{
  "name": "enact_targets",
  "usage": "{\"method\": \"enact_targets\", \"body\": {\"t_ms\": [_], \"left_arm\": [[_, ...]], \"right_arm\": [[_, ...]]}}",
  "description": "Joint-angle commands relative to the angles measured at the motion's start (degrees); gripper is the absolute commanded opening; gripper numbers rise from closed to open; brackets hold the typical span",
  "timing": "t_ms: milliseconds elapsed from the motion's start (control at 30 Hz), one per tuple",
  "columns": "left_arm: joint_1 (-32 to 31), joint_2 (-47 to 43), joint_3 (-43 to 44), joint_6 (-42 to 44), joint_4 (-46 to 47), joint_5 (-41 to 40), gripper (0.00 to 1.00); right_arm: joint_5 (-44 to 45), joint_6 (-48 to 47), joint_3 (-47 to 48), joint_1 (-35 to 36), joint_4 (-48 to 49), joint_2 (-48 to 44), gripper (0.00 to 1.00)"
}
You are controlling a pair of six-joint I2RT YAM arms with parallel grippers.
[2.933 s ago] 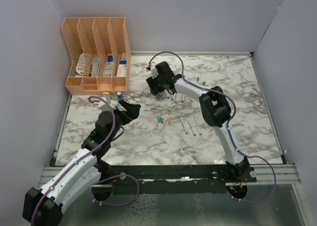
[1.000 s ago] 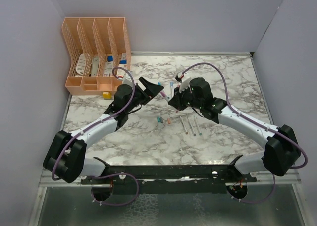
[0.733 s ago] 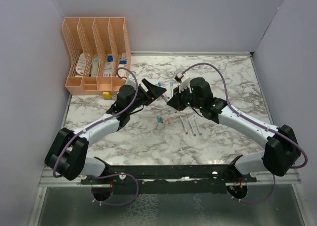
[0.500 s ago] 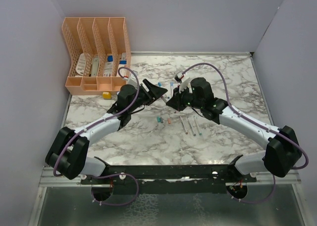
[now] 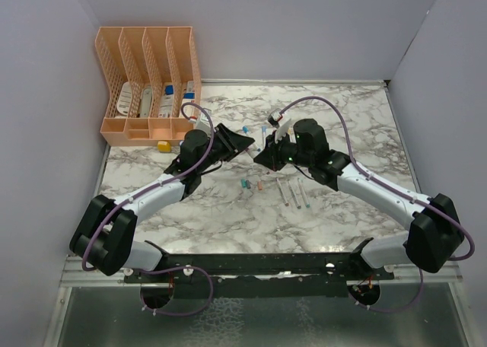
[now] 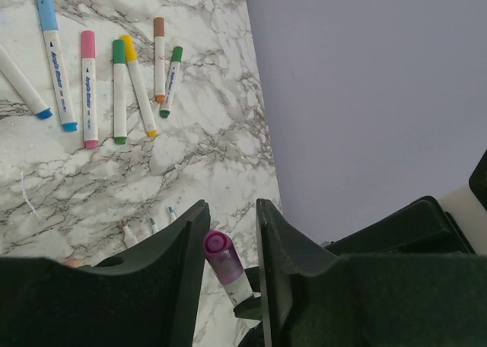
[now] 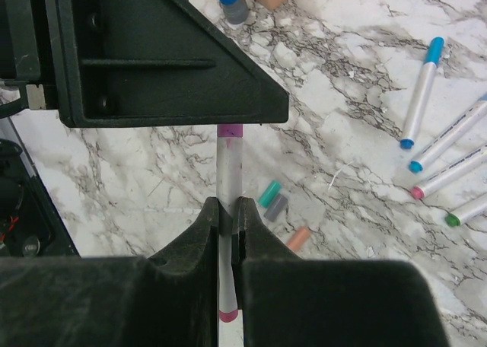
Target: Open the pen caps
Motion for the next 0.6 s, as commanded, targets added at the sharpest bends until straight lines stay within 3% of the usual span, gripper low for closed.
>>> {"method": "enact_targets", "body": {"t_ms": [0,233,300,333,400,433,567], "left_arm": [[-0.27,-0.26,1.21,0.34,2.01,1.39,0.31],[-0.32,-0.45,1.21,0.58,2.26,2.39,0.00],[-0.27,-0.56,1.05,0.60,2.41,2.54,0.00],[-0.26,-0.50,1.02,0.58,2.45,2.60,0.00],[-0.35,-0.43,0.95,0.64,2.41,2.71,0.00],[-0.27,-0.37,0.93,0.53,2.45,2.75,0.00],[-0.35,-0.12,1.12,0.53,2.50,2.87,0.00]], "right_arm": [[-0.93,-0.70,-0.20,0.42,1.33,-1.65,0.01],[-0.26,-0.51,-0.02,0.42,1.68,-1.79,0.01],[0.07,-0.51,0.04,0.40,1.78,-1.82,0.01],[0.13,-0.62,0.17,0.41,1.67,-1.71,0.08],[-0.14,-1.03,0.82,0.42,0.68,-1.25,0.42],[-0.27,-1.27,1.13,0.42,0.18,-0.94,0.52],[-0.53,-1.29,1.34,0.41,-0.32,0.08,0.58]]}}
